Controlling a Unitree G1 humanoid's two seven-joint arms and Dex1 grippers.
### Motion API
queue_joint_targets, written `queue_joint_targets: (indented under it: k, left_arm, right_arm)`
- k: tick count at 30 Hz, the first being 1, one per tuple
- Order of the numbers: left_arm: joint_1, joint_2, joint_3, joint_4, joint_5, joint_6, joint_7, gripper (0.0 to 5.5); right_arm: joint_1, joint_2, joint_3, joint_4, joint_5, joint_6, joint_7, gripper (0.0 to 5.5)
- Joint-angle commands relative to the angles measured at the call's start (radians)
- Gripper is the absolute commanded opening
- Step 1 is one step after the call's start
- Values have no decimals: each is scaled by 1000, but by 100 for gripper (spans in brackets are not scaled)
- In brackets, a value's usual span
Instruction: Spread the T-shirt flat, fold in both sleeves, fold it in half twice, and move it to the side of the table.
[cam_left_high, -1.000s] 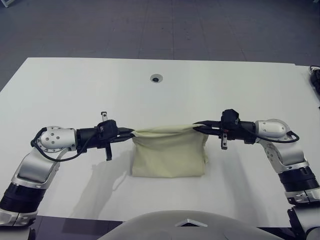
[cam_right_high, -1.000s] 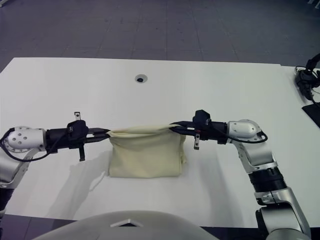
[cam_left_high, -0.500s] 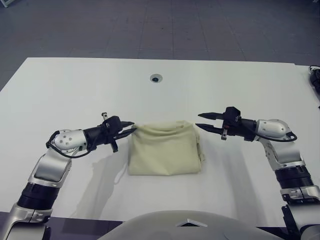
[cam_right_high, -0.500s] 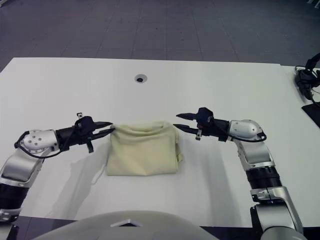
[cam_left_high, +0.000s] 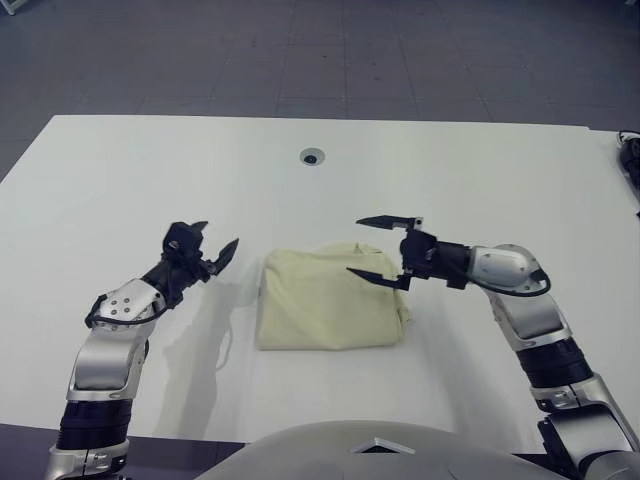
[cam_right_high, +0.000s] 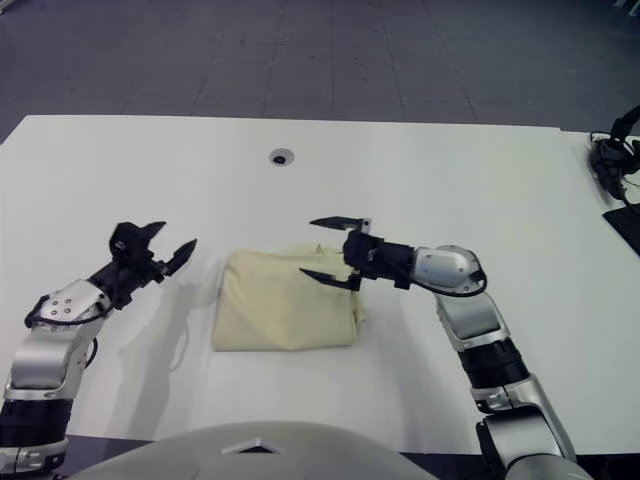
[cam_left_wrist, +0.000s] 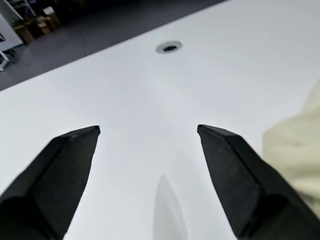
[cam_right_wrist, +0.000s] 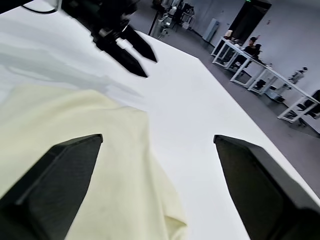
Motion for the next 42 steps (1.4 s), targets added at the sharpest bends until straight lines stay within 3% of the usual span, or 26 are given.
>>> queue_joint_targets:
  k: [1,4,7,12,17,23,26,29,37,42]
  left_arm:
    - [-35,-84,115,-86,-47,-26,124,440]
    - [-9,-129,68,-148,-13,-44,158,492]
    - [0,-164,18,-176,13,-48,179,536]
    - [24,-207,-24,-214,25,-53,196,539]
    - [63,-230,-22,-288,24,-38,218,539]
    - [146,-272,-80,-432,47,-6,265,539]
    - [172,-277,-110,-460,70,1,277,539]
    - [183,-278,-130,-463,81,7,285,539]
    - [219,-281,-196,-485,150,-8,301,539]
    - [227,-293,-218,-491,182,-14,307,539]
  right_arm:
    - [-168,59,149,201,-226,-140,-17,496]
    - [-302,88,243,378,-404,-240,-61,540]
    - [-388,116,287,518,-491,-267,-94,540]
    - [-443,-5,334,746,-662,-362,-262,540]
    - [-226,-268,176,723,-540,-364,-299,540]
    - [236,-427,-279,525,-177,-40,-396,540]
    - [447,-321,-543,284,38,222,-499,540]
    - [518,-175,-666,52,202,472,-651,540]
    - [678,103,-674,-325,291,767,-919,540]
    - [690,157,-712,-379,257,762,-978,540]
